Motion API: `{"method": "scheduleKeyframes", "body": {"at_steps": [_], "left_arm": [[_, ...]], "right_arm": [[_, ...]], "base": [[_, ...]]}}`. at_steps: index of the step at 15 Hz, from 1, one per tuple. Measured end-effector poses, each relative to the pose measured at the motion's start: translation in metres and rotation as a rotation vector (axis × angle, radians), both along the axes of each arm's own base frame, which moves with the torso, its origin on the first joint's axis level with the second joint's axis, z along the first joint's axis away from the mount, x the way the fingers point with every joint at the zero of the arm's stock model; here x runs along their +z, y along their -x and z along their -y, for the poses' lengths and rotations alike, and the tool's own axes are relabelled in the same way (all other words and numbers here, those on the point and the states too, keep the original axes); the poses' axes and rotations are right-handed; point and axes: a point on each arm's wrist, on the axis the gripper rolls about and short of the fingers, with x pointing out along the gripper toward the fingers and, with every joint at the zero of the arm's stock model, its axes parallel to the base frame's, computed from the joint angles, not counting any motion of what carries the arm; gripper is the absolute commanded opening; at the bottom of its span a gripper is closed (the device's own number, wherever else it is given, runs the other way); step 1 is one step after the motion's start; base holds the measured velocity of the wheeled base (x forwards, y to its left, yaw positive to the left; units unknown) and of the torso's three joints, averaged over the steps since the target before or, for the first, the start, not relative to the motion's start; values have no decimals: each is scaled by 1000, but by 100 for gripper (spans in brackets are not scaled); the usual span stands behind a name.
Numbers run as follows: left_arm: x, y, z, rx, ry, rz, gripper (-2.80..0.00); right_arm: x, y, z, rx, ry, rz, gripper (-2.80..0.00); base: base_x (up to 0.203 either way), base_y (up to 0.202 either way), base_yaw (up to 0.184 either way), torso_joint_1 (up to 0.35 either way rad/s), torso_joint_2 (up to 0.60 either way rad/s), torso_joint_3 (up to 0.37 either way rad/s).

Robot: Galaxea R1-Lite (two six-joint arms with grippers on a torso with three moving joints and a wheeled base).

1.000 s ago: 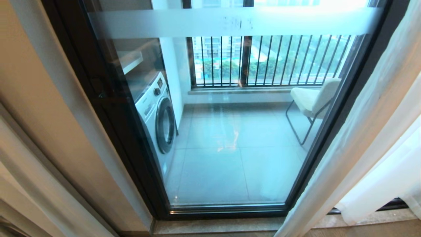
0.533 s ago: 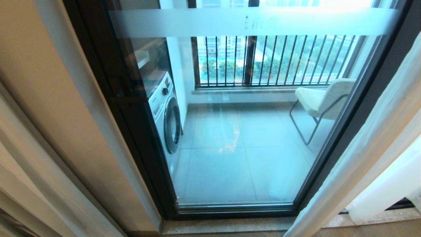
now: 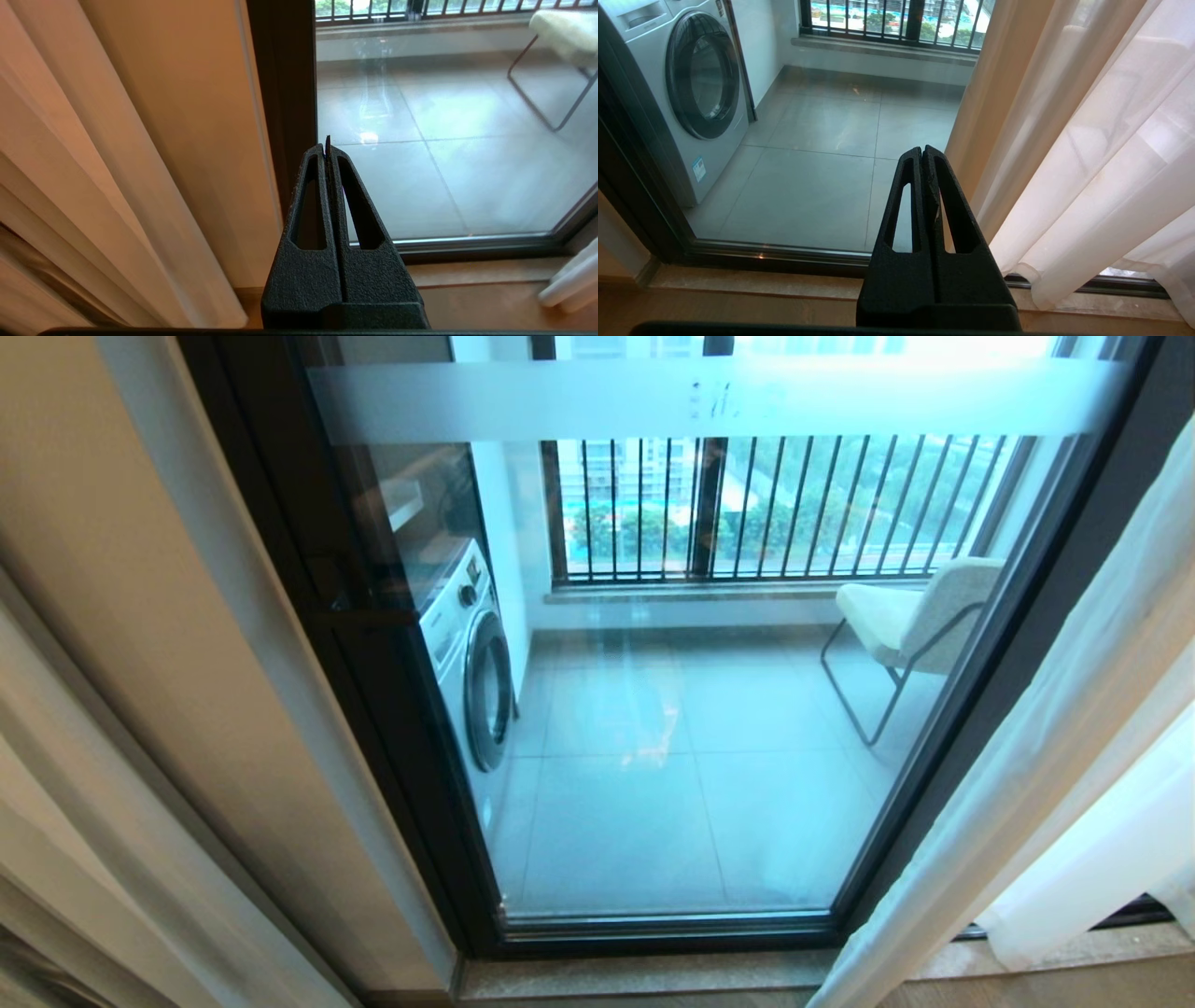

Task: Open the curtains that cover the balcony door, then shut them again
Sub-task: Close the inner curtains on both sides

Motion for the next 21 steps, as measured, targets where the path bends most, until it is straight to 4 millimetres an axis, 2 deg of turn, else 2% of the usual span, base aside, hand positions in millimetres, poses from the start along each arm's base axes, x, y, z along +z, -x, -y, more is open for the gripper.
{"method": "scheduleKeyframes", "body": {"at_steps": [2, 9, 13, 21], "left_arm": [[0, 0, 0, -4, -45, 2, -280], [2, 0, 0, -5, -29, 7, -280], [23, 12, 1, -43, -32, 8, -280], [49, 32, 0, -14, -31, -10, -280]], "right_arm": [[0, 0, 0, 1, 0, 0, -280], [0, 0, 0, 1, 0, 0, -280], [0, 0, 0, 1, 0, 0, -280], [0, 0, 0, 1, 0, 0, -280]], "base": [[0, 0, 0, 0, 0, 0], [0, 0, 0, 0, 0, 0], [0, 0, 0, 0, 0, 0], [0, 0, 0, 0, 0, 0]]}}
